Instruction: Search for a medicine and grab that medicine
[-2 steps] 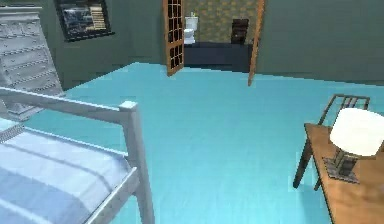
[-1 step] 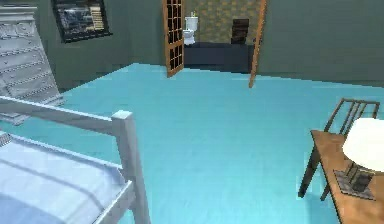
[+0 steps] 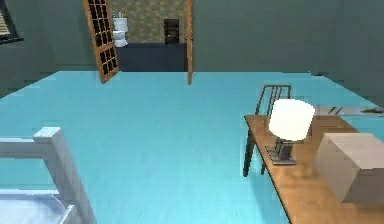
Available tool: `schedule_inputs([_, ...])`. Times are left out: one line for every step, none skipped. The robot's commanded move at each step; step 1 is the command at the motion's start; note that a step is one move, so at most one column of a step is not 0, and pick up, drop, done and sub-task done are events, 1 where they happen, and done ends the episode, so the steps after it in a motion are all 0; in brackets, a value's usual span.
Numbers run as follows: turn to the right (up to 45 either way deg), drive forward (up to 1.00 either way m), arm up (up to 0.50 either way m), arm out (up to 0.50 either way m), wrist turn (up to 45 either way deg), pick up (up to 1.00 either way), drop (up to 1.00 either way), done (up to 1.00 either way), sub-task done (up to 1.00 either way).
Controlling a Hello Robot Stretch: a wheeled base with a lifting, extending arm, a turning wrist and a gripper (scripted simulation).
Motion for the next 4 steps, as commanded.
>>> schedule_inputs([0.0, 0.75, 0.00, 0.00, 0.0, 0.00, 0.00, 0.00, 0.00])
schedule_inputs([-15.0, 0.00, 0.00, 0.00, 0.0, 0.00, 0.00, 0.00, 0.00])
schedule_inputs([0.0, 1.00, 0.00, 0.00, 0.0, 0.00, 0.00, 0.00, 0.00])
schedule_inputs([-3.0, 0.00, 0.00, 0.00, 0.0, 0.00, 0.00, 0.00, 0.00])
